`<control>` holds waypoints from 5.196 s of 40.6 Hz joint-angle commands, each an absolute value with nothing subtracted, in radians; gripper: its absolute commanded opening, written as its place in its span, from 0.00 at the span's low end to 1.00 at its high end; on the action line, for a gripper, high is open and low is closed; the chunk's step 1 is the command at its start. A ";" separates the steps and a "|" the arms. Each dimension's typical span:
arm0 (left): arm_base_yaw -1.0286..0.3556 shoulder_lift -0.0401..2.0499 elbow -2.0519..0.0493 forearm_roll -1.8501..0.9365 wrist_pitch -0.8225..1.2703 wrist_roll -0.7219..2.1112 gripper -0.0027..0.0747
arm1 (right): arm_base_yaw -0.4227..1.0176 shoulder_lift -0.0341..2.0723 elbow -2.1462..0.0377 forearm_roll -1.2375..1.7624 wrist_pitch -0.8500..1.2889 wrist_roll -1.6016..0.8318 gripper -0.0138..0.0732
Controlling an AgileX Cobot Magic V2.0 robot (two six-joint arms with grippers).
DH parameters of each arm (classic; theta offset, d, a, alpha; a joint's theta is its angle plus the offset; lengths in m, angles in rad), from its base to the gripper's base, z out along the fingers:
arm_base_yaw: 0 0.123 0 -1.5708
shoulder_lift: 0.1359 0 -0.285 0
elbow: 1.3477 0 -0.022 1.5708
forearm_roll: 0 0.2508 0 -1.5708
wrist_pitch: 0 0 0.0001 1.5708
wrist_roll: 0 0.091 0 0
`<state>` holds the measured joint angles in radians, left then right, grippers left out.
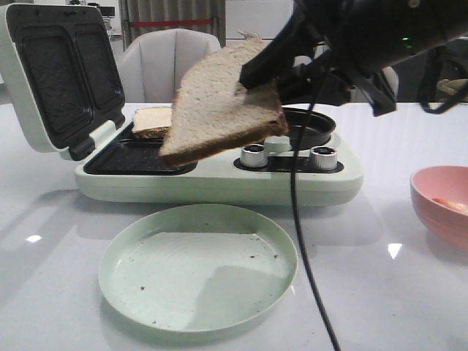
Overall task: Make breakfast with bread and shrimp
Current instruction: 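Carry the bread with the right gripper and lay it on the sandwich plate, then release the bread and retract the right gripper, then push the sandwich maker lid down over the bread with the left gripper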
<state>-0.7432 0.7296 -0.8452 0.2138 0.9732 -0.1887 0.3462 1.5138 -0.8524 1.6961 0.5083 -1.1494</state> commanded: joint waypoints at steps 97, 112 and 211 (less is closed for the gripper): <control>-0.751 0.753 -0.912 0.236 0.983 -0.189 0.48 | 0.329 0.944 -0.853 -0.008 0.774 0.051 0.78; -0.672 0.974 -1.032 0.538 1.102 -0.253 0.17 | 0.329 0.944 -0.854 0.049 0.794 0.054 0.78; -0.346 1.078 -1.019 -0.172 0.769 0.202 0.17 | 0.329 0.944 -0.854 0.049 0.794 0.054 0.78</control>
